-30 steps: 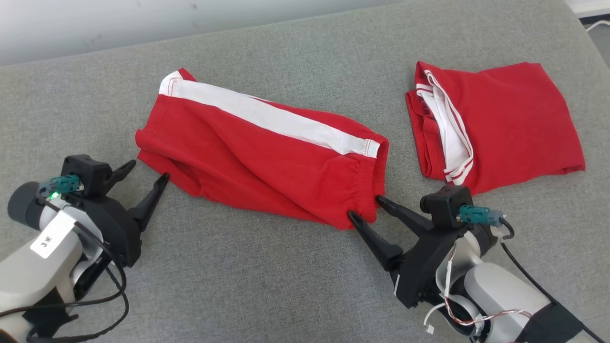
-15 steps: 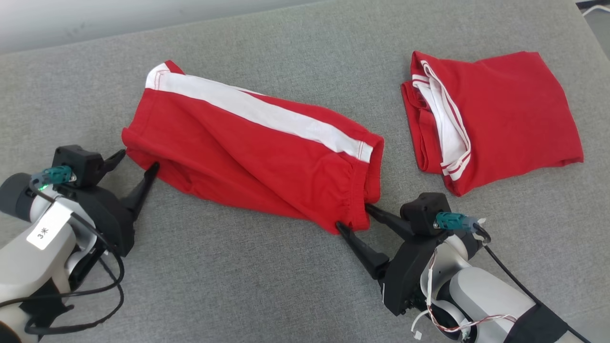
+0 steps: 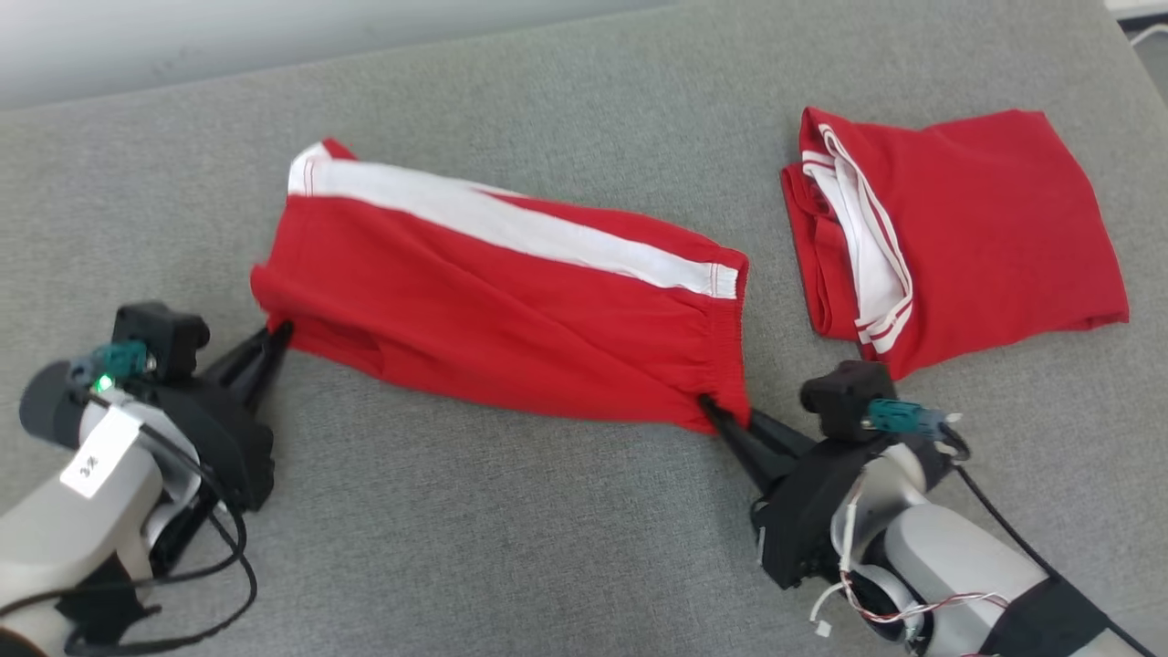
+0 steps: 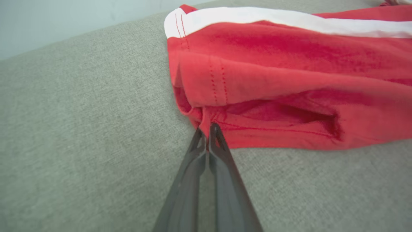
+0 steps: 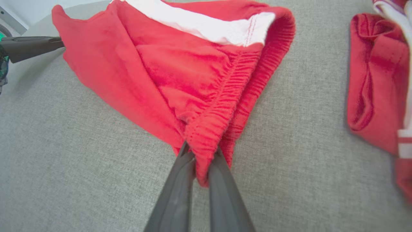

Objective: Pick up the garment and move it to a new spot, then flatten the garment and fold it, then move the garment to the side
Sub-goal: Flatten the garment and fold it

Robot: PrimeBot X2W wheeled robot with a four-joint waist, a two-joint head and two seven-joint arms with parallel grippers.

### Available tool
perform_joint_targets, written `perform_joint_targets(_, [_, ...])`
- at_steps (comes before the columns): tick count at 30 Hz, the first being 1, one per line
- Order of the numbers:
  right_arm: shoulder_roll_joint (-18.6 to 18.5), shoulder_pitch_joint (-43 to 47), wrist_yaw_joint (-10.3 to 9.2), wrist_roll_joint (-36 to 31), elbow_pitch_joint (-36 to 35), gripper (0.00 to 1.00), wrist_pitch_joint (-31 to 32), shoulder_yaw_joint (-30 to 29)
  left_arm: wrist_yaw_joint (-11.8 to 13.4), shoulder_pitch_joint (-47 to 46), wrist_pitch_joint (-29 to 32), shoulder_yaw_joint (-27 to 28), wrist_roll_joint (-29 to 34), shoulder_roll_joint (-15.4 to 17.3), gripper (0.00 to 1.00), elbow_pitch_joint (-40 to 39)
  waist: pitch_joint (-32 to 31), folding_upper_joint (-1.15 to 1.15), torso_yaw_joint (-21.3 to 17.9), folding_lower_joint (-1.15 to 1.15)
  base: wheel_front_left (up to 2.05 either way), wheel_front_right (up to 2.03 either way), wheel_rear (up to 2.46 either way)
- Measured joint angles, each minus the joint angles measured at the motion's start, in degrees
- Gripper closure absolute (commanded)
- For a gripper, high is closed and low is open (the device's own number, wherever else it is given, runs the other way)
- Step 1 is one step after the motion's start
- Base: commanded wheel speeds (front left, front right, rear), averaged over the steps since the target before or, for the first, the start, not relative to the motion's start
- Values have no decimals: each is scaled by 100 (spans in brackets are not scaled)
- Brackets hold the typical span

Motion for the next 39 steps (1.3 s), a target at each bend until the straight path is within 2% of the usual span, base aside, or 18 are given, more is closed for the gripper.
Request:
perform_joint_targets(6, [-85,129,45,105,111,100,-160,-103,0,489,-12,210,-87,-67,100,-221,-217,0,111,0,0,0,0])
perform_joint_targets(16, [-304,405,344,265,406,100,-232,-116,8,1165,-31,356,-107,-326,100,-391,-615,0,395,-1,0,0,0])
perform_joint_targets(26, [-498,557,547,450,750,100,-198,-119,153,1712,-30,379,-59,-566,100,-563,-1022,0,913,-1,0,0,0])
perform_joint_targets(39, [-531,672,698,536,1143,100,-34,3,252,2184,-30,475,16,-598,100,-708,-1500,-1,1656,-1,0,0,0])
